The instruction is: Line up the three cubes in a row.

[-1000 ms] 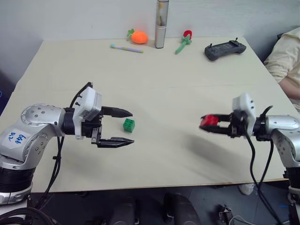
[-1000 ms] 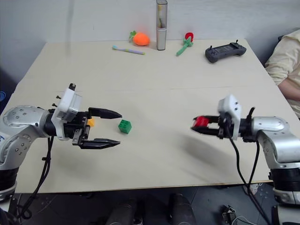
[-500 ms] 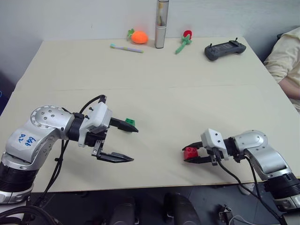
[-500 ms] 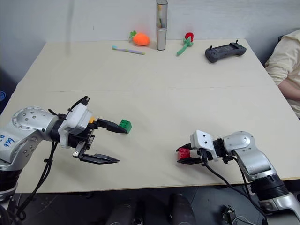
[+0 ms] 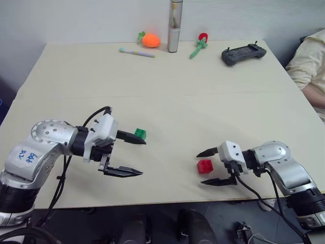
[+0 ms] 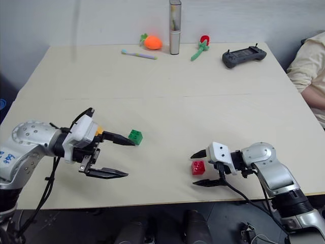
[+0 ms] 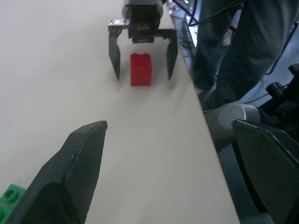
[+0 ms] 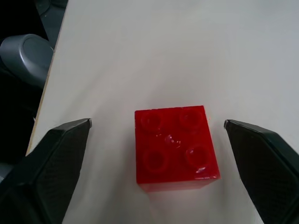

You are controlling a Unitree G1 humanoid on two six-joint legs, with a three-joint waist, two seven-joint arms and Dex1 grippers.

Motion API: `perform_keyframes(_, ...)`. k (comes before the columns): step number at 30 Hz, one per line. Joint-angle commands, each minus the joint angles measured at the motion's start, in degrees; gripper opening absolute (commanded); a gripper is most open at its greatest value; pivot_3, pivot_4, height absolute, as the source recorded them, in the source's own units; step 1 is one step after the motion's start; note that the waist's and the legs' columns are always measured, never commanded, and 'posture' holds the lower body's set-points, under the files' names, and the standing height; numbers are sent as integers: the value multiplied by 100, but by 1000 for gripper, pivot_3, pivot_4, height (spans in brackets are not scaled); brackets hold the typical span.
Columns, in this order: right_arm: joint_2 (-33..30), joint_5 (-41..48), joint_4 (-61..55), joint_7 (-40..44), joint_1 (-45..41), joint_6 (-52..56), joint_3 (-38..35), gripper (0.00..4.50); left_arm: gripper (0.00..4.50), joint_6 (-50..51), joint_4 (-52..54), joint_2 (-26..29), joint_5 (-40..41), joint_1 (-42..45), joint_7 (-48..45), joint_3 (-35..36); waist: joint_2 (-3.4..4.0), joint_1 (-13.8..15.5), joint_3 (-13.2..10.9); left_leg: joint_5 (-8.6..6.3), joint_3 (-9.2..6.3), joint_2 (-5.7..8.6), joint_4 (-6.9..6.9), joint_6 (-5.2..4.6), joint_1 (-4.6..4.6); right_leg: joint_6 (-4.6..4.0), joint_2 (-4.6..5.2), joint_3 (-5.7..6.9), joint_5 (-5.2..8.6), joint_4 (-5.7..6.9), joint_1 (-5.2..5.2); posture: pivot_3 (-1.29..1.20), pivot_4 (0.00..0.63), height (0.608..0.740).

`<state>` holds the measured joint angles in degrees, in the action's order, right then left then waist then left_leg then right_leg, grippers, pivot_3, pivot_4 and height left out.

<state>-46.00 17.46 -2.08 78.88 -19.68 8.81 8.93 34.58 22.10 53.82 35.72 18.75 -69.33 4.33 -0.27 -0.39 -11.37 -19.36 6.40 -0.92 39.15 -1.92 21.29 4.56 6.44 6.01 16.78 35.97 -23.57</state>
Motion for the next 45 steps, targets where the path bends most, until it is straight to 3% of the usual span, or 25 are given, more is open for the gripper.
perform_keyframes(1,-296,513,-503,-6,-177,473,-556,4477,4500,127,344,106,29,-879,460,1031,2,-17,-1,0,0,-1,-2,1,-1,-2,0,-1,1,0,-1,0,150,740)
perform_keyframes(7,-493,1161,-1180,-225,-223,1311,-1058,4477,4500,138,405,-444,-312,-2815,1420,2883,1,18,0,-4,-15,0,-2,0,-3,-5,14,7,3,-20,7,0,150,740)
perform_keyframes(11,-410,1409,-1435,-528,-253,1673,-1218,4477,4500,169,640,-641,-154,-3264,1601,3248,-3,84,1,-7,-28,3,-3,0,-1,-7,21,18,4,-28,10,0,150,740)
perform_keyframes(18,-369,1565,-1740,-852,-330,1868,-1226,4477,4500,822,1197,-881,-274,-2121,3012,2081,-2,177,1,-14,-33,10,-4,1,-1,-8,32,17,2,-27,13,0,150,740)
perform_keyframes(21,-319,1612,-1830,-1038,-306,1947,-1257,4477,4500,1782,979,-1644,-175,-873,4405,1670,-3,172,2,-12,-29,10,-6,1,-4,-7,26,16,1,-22,14,0,150,740)
perform_keyframes(27,-264,1458,-1952,-1229,-106,1826,-1179,4477,4500,2410,1082,-1698,-464,-57,4773,412,-18,142,10,-3,-15,8,-5,2,0,-4,10,13,0,-4,11,0,150,740)
perform_keyframes(32,-229,1430,-2052,-1342,-58,1801,-1139,4477,4500,3156,722,-2098,-906,441,5549,-286,-19,170,9,-1,-15,9,-2,0,-2,-3,10,13,0,-3,12,0,150,740)
perform_keyframes(41,-125,1561,-2262,-1461,-87,1911,-1078,4477,4500,3057,-546,-2690,-1585,1266,5676,-1209,-21,182,8,1,-16,10,2,-2,0,-2,10,14,-1,-1,12,0,150,740)
perform_keyframes(45,-119,1565,-2286,-1510,-100,1905,-1054,4500,3653,3082,-577,-2732,-1640,1281,5538,-1303,-21,172,8,1,-16,9,1,-1,1,-2,9,15,-1,-2,11,0,150,740)
